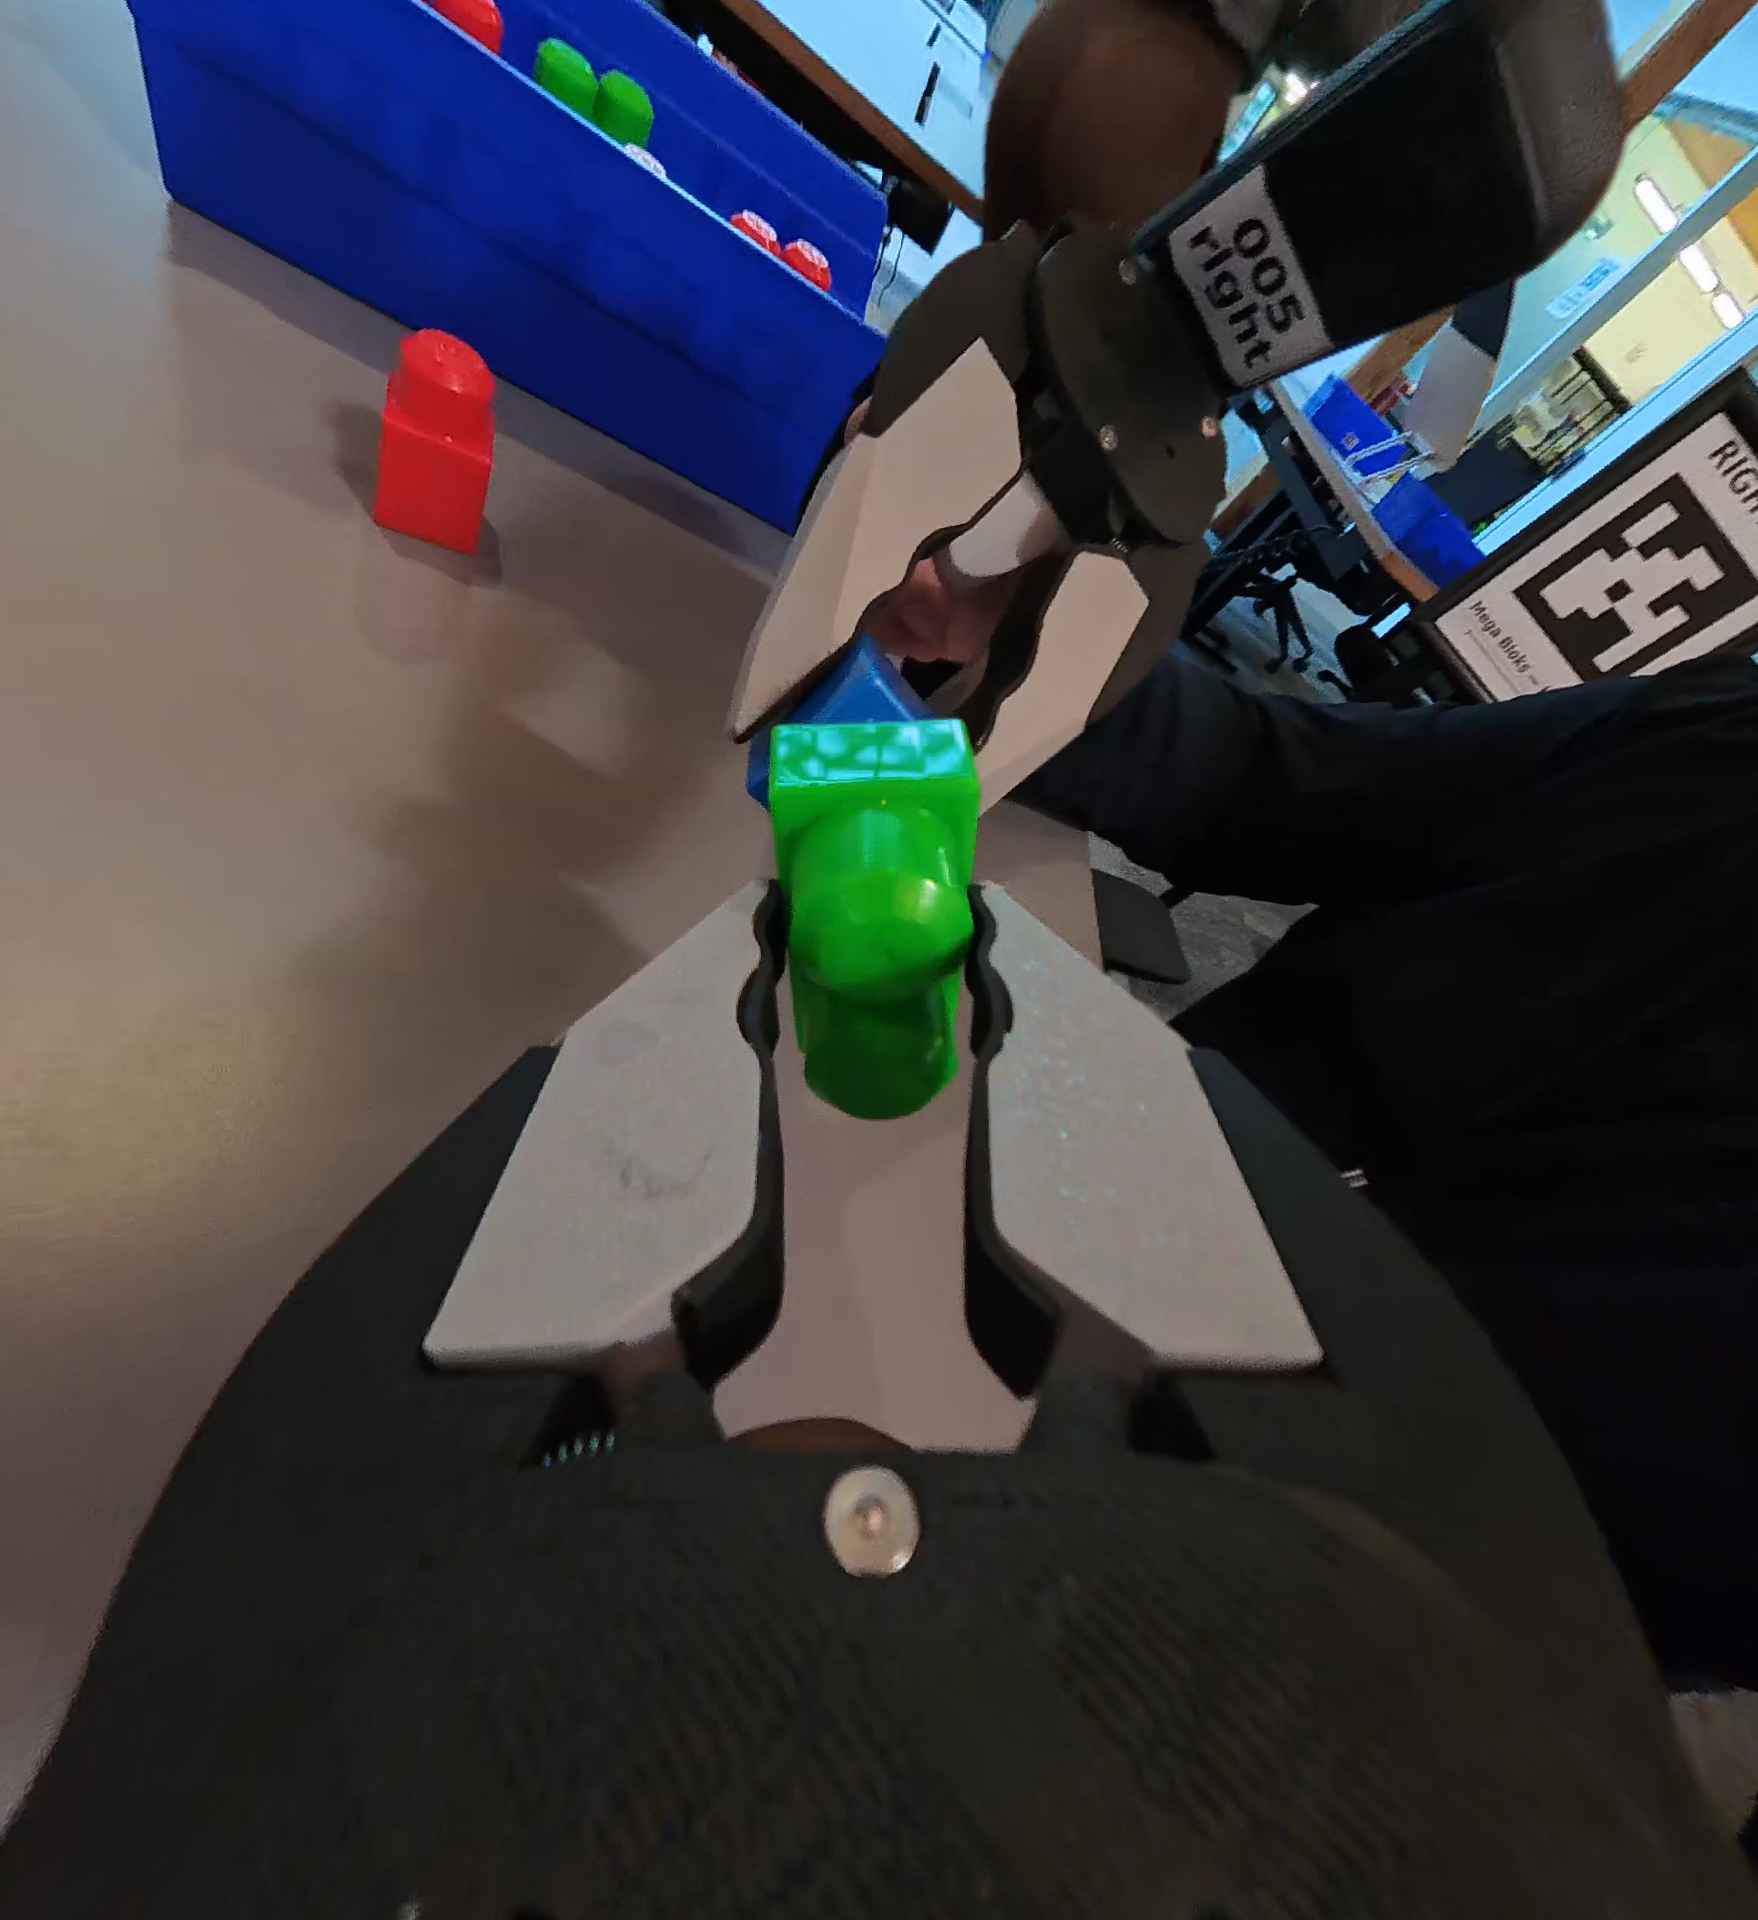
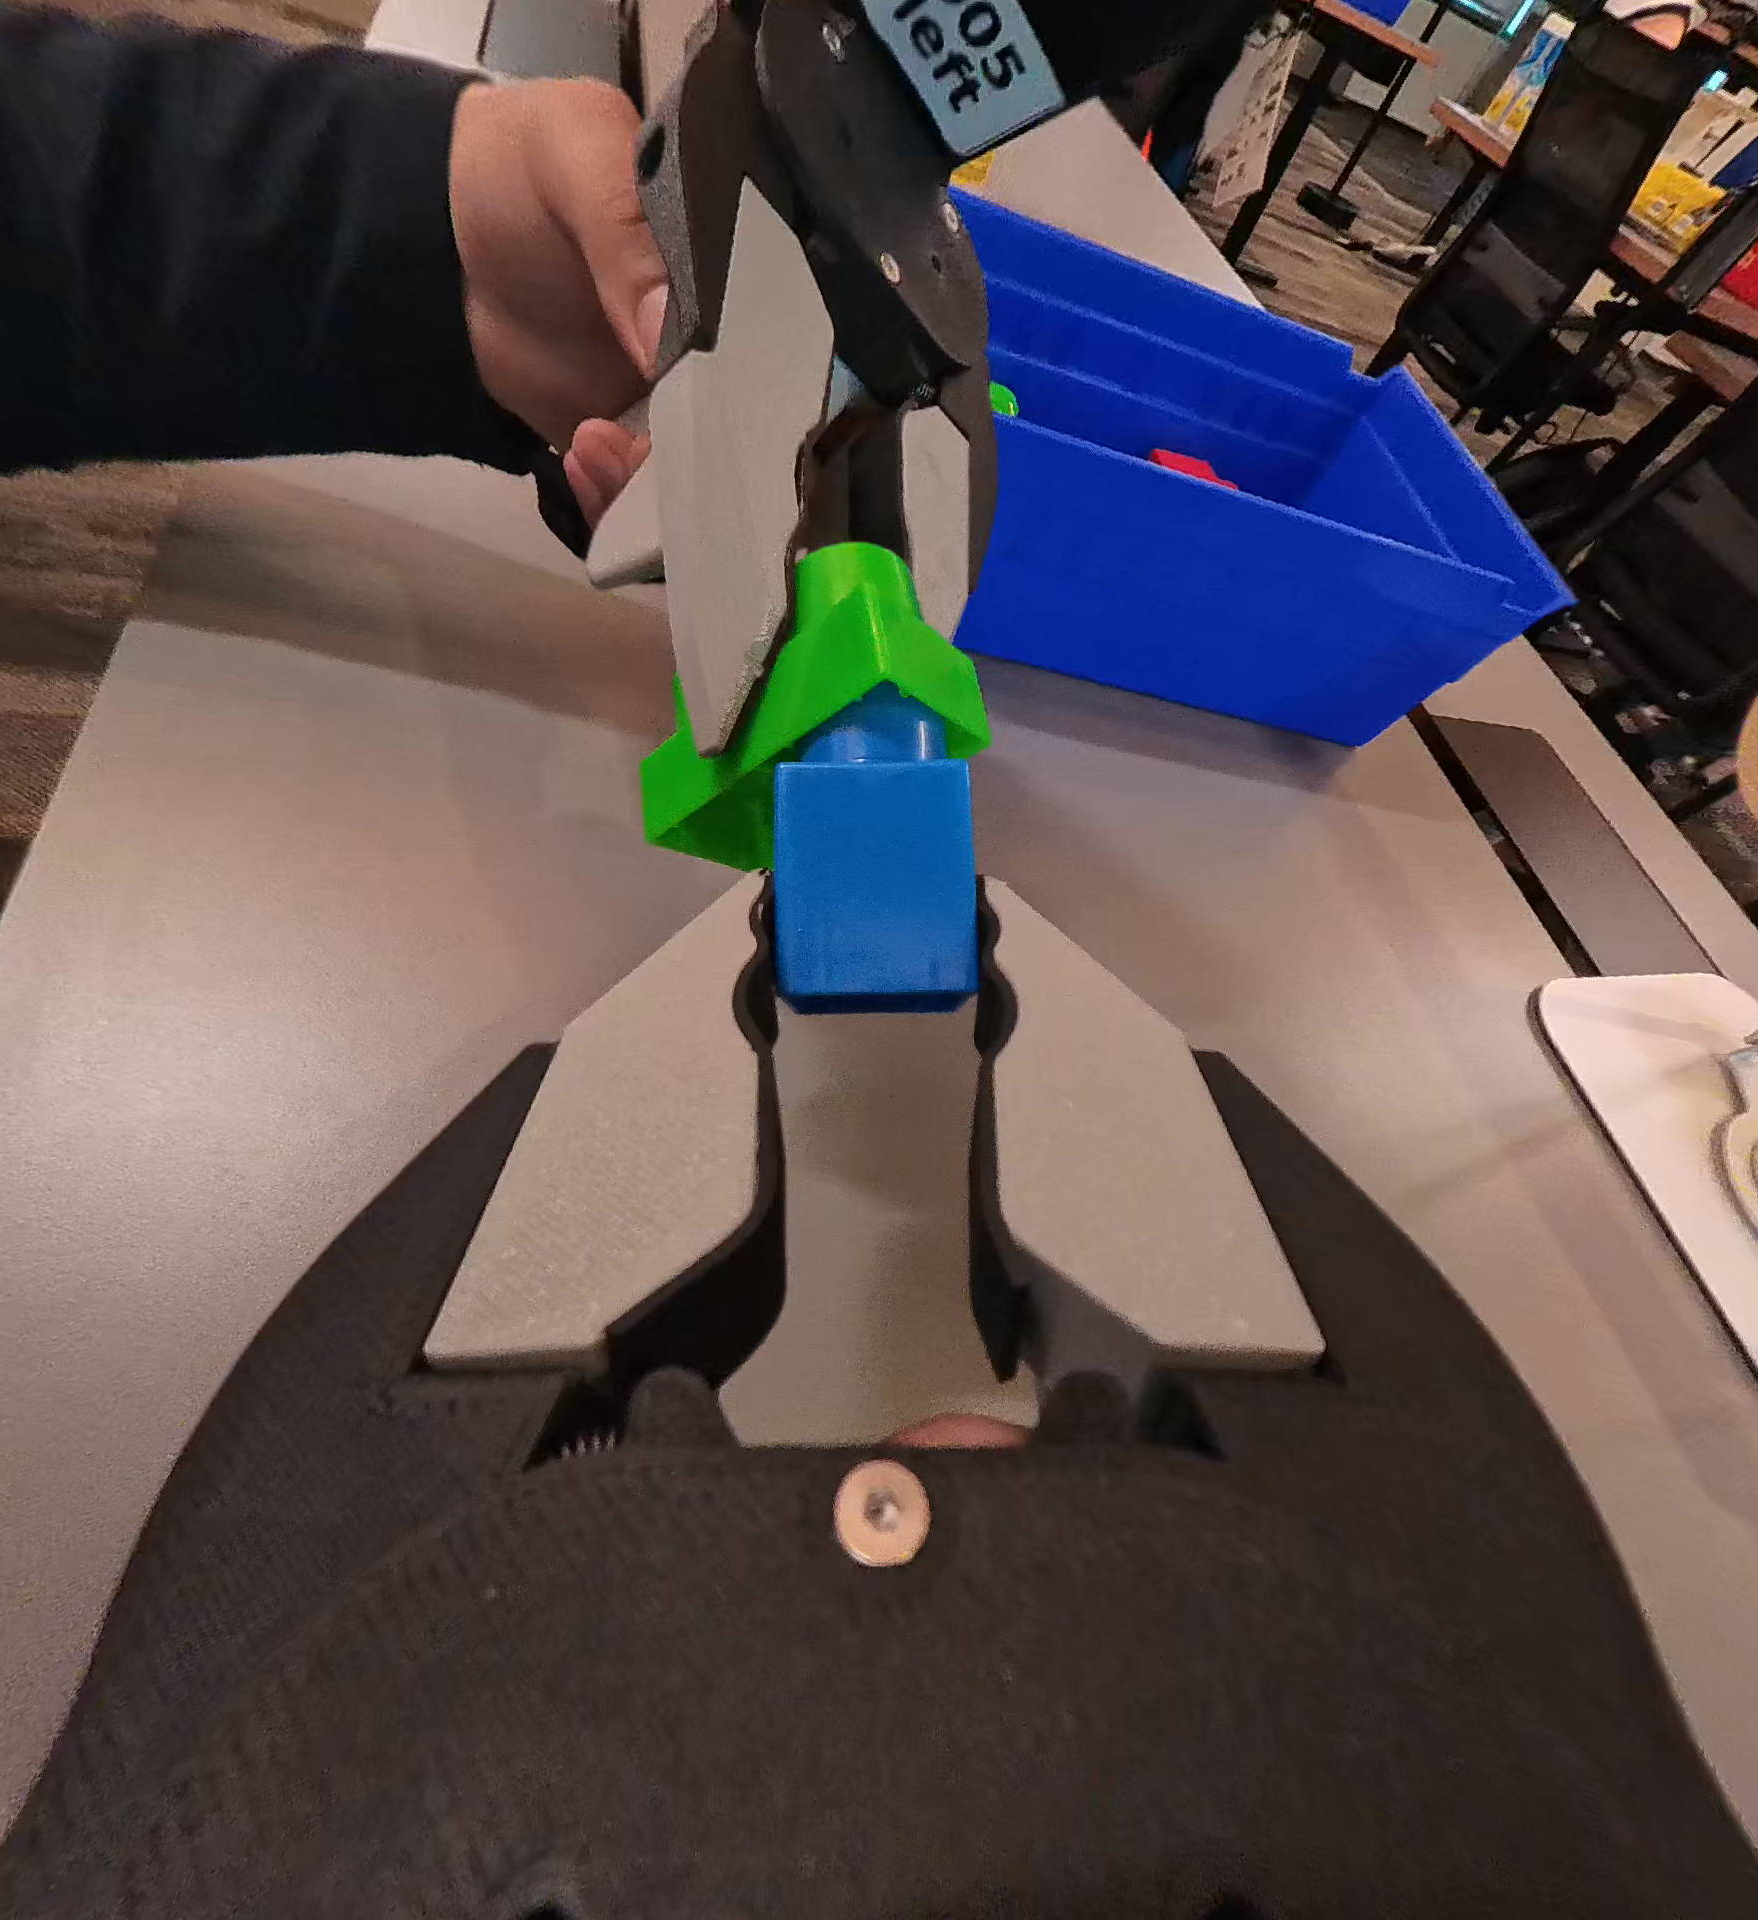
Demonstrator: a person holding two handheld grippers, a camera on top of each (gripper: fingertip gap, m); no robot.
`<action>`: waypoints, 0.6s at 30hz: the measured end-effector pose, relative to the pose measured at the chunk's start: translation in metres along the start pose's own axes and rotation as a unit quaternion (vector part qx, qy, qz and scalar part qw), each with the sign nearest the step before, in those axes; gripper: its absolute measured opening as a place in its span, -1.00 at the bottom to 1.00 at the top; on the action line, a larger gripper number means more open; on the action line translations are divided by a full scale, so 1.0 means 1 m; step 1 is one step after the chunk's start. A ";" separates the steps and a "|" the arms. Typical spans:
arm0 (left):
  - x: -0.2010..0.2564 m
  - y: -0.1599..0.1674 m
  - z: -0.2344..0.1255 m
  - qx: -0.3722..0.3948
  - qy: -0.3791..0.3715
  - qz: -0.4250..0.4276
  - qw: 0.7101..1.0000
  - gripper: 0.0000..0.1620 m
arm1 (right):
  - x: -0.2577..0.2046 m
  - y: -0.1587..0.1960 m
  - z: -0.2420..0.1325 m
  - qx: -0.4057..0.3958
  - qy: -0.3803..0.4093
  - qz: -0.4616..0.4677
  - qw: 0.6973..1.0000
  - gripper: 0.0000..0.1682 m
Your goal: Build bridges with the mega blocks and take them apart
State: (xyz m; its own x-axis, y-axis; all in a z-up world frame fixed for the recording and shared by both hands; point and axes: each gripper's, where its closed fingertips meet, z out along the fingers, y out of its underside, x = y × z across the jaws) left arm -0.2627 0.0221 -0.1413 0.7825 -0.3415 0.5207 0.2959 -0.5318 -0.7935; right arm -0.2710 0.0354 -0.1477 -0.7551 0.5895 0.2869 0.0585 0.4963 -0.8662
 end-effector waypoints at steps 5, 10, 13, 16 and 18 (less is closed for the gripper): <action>0.000 0.002 0.003 -0.003 -0.001 0.000 1.000 -0.60 | -0.002 0.002 0.000 -0.015 0.008 -0.028 0.999 -0.61; 0.005 0.000 0.006 0.003 0.013 -0.005 1.000 -0.60 | -0.005 0.002 -0.003 -0.015 0.002 -0.040 0.999 -0.61; 0.005 0.001 0.007 0.004 0.016 -0.009 1.000 -0.60 | -0.005 0.004 -0.004 -0.021 0.005 -0.053 0.998 -0.61; 0.002 0.004 0.009 -0.004 0.009 -0.014 1.000 -0.60 | -0.004 0.007 -0.004 -0.036 0.017 -0.077 0.996 -0.61; -0.001 0.010 0.011 -0.027 -0.007 -0.017 0.999 -0.60 | -0.006 0.012 -0.002 -0.051 0.021 -0.095 0.994 -0.61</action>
State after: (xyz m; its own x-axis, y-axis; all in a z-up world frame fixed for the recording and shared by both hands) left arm -0.2547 0.0258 -0.1532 0.7805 -0.3117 0.5419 0.2926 -0.5840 -0.7572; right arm -0.2645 0.0396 -0.1586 -0.7310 0.5040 0.4600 -0.0149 0.6622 -0.7492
